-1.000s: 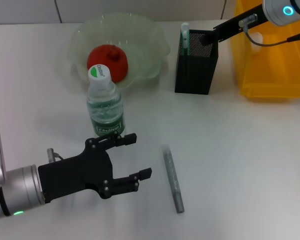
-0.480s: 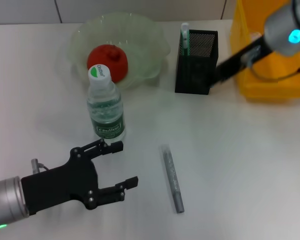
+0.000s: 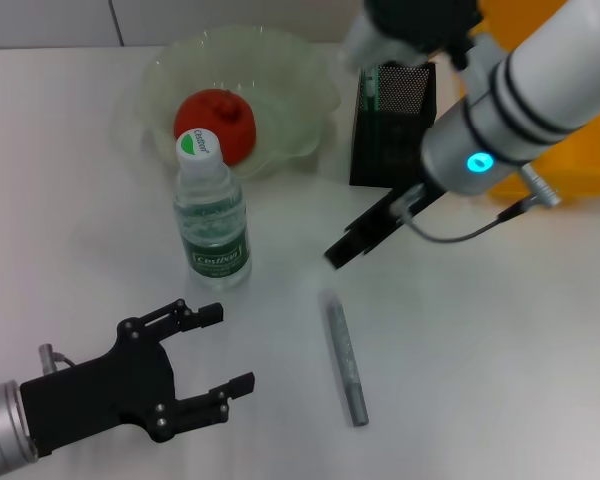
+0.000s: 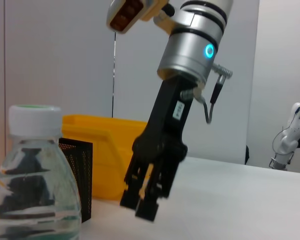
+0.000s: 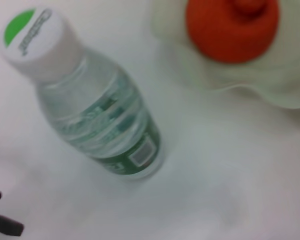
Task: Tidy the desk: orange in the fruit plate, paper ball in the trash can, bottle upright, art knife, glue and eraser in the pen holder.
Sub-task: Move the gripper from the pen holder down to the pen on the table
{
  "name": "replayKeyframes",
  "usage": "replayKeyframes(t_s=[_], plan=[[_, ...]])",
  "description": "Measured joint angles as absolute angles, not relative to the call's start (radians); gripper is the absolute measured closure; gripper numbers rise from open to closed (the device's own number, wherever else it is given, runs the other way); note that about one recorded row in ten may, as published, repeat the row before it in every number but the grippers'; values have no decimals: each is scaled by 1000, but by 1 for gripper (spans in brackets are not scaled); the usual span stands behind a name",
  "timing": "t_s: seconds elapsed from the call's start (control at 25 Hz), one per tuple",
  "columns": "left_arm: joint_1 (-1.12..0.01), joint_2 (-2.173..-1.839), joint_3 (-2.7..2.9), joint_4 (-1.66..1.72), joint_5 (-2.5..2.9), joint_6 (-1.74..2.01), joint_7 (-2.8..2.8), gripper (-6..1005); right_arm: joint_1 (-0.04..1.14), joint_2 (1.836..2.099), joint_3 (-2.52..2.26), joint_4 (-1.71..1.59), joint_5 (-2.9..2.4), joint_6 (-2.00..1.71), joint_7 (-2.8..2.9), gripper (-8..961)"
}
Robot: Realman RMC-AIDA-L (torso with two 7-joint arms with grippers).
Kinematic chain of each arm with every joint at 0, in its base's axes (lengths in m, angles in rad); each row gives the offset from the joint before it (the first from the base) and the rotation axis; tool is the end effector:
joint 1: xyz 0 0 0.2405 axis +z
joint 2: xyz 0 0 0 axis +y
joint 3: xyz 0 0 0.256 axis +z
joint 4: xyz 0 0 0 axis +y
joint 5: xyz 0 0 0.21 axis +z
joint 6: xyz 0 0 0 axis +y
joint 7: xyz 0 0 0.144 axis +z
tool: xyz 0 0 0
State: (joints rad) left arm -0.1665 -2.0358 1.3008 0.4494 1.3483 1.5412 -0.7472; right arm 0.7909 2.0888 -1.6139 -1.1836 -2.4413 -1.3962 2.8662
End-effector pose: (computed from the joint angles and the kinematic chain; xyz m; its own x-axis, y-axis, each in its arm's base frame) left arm -0.3125 0.2094 -0.0466 0.7891 0.1089 0.6046 0.3133 -0.9179 -0.2435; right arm 0.1148 0.3615 -0.0659 0.7041 -0.6913 0.1623 -0.6154 -0.7081 -0.3463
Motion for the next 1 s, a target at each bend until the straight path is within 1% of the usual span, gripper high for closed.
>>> replayKeyframes(t_s=[0.28,0.72,1.0], plan=[[-162,-2038,1301,443,1348,1536,-722,200,859,2090,-1712,-1040,-2367,-1320,2858,387],[-162,-2040,1301,444,1348,1535,-721,201,867,2091,-1762,-1037,-2359,-1343,2868,419],[-170,-2043,1301,442,1348,1534,-721,201,892,2091,-1811,-1018,-2360,-1349,2874,439]])
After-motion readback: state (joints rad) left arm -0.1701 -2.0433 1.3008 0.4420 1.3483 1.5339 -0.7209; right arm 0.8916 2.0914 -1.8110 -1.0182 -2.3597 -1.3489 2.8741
